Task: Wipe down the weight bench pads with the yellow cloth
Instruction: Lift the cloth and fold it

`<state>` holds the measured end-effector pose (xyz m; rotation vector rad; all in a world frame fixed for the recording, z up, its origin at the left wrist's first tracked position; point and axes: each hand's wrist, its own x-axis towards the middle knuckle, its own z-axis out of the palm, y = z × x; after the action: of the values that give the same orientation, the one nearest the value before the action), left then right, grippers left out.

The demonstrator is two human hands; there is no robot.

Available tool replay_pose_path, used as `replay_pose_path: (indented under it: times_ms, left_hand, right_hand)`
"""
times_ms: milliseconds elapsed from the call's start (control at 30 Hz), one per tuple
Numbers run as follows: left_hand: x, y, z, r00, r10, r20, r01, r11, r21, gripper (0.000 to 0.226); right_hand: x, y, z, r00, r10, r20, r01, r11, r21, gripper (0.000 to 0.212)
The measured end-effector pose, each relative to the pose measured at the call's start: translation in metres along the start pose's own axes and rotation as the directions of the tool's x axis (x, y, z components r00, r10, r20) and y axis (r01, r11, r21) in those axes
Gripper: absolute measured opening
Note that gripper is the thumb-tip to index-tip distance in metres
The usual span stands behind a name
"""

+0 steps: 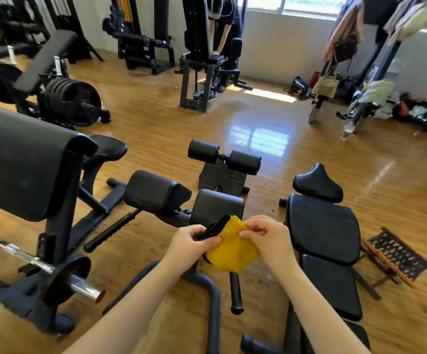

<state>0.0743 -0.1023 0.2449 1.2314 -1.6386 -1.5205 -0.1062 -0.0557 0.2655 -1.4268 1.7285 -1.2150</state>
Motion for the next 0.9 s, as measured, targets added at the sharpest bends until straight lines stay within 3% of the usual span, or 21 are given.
replay_pose_path:
  times_ms: [133,233,300,400,467,533,567,633,667,700,767,833,900]
  left_hand:
    - [0.006,0.005,-0.003,1.0,-0.011,-0.013,0.012,0.994,0.111,0.012]
    - [0.013,0.015,-0.006,0.994,0.111,-0.027,-0.097,0.949,0.301,0.054]
    - [0.017,0.028,-0.007,0.973,0.222,0.058,-0.229,0.921,0.316,0.073]
    - [0.027,0.043,-0.008,0.931,0.257,0.259,-0.322,0.912,0.253,0.04]
    - [0.031,0.049,-0.007,0.931,0.274,0.24,-0.324,0.925,0.199,0.014]
    - [0.031,0.052,-0.004,0.945,0.291,0.148,-0.306,0.948,0.09,0.006]
    - [0.029,0.052,-0.001,0.956,0.272,0.107,-0.274,0.962,0.008,0.007]
    - [0.024,0.05,0.004,0.984,0.169,0.051,-0.154,0.965,-0.212,0.022]
    - [0.023,0.048,0.006,0.995,0.092,0.048,-0.071,0.942,-0.329,0.031]
    - [0.023,0.044,0.007,0.998,0.021,0.064,0.008,0.905,-0.425,0.034]
    - [0.027,0.035,0.005,0.993,-0.077,0.091,0.113,0.852,-0.511,0.029]
    - [0.033,0.021,0.002,0.988,-0.147,0.049,0.153,0.866,-0.475,0.019]
    - [0.037,0.002,0.002,0.98,-0.198,-0.01,0.178,0.897,-0.405,0.012]
  right_hand:
    - [0.008,-0.01,-0.003,0.994,-0.097,-0.045,0.093,0.992,-0.08,0.013]
    - [0.017,-0.021,-0.011,0.982,-0.06,0.178,0.086,0.987,-0.137,0.014]
    - [0.023,-0.027,-0.016,0.936,-0.052,0.347,0.127,0.972,-0.199,0.014]
    - [0.031,-0.036,-0.021,0.926,-0.091,0.365,0.174,0.965,-0.199,0.015]
    - [0.036,-0.038,-0.026,0.955,-0.12,0.27,0.15,0.984,-0.093,0.016]
    - [0.039,-0.032,-0.03,0.975,-0.084,0.208,0.058,0.99,0.131,0.024]
    - [0.038,-0.026,-0.029,0.969,-0.022,0.245,-0.049,0.959,0.28,0.041]
    - [0.031,-0.006,-0.021,0.893,0.123,0.434,-0.349,0.798,0.492,0.081]
    - [0.027,0.003,-0.016,0.843,0.157,0.515,-0.455,0.72,0.525,0.09]
    - [0.022,0.01,-0.011,0.809,0.173,0.561,-0.518,0.66,0.544,0.09]
    - [0.014,0.016,-0.004,0.805,0.216,0.553,-0.556,0.603,0.572,0.071]
    - [0.011,0.02,-0.002,0.842,0.272,0.466,-0.52,0.637,0.569,0.043]
    - [0.009,0.028,-0.001,0.872,0.31,0.378,-0.475,0.72,0.505,0.031]
